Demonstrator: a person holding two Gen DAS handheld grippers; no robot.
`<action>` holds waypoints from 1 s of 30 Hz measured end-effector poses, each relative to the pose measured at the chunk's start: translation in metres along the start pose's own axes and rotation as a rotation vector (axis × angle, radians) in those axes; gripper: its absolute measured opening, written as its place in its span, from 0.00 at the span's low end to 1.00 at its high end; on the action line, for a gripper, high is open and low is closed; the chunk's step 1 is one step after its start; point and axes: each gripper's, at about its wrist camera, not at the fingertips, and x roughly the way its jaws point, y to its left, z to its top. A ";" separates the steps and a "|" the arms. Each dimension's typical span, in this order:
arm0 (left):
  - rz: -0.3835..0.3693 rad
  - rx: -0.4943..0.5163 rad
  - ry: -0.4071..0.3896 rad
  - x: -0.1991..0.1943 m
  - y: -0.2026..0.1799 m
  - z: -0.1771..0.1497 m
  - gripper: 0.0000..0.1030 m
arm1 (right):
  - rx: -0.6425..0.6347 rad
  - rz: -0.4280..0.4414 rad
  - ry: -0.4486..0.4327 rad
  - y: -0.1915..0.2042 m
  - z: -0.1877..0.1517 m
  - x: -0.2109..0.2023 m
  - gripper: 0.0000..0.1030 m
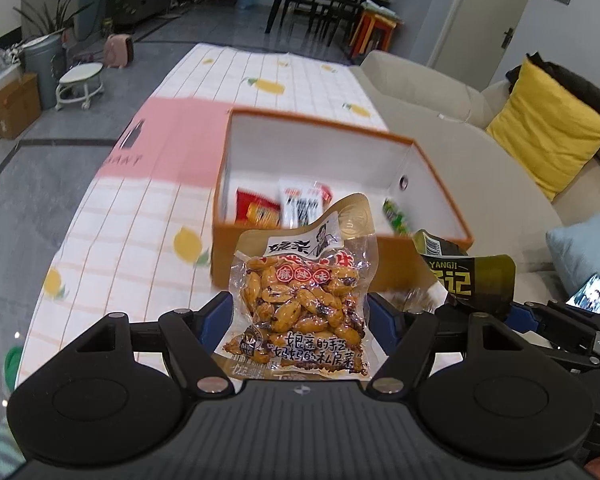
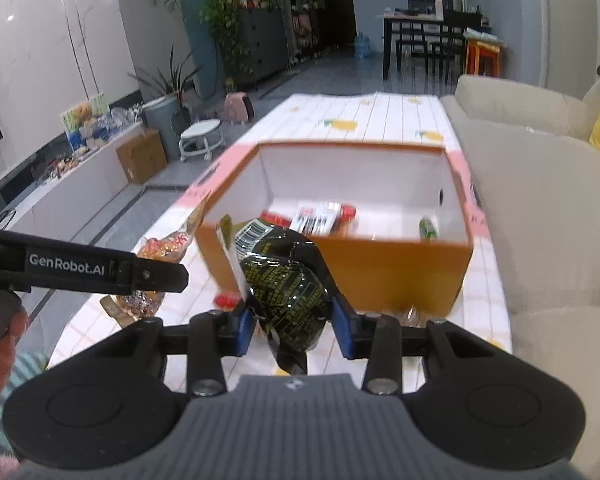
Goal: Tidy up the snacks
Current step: 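Carry the peanut pack and dark green pouch into the box and release both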
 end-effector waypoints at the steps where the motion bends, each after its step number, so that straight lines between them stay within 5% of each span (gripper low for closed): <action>1: -0.001 0.008 -0.008 0.000 -0.001 0.005 0.80 | -0.001 -0.004 -0.007 -0.002 0.005 0.001 0.37; 13: -0.010 0.111 -0.020 0.029 -0.018 0.063 0.80 | -0.006 -0.041 -0.065 -0.021 0.066 0.036 0.37; 30: 0.016 0.243 0.081 0.120 -0.016 0.098 0.80 | -0.067 -0.106 0.077 -0.042 0.100 0.138 0.37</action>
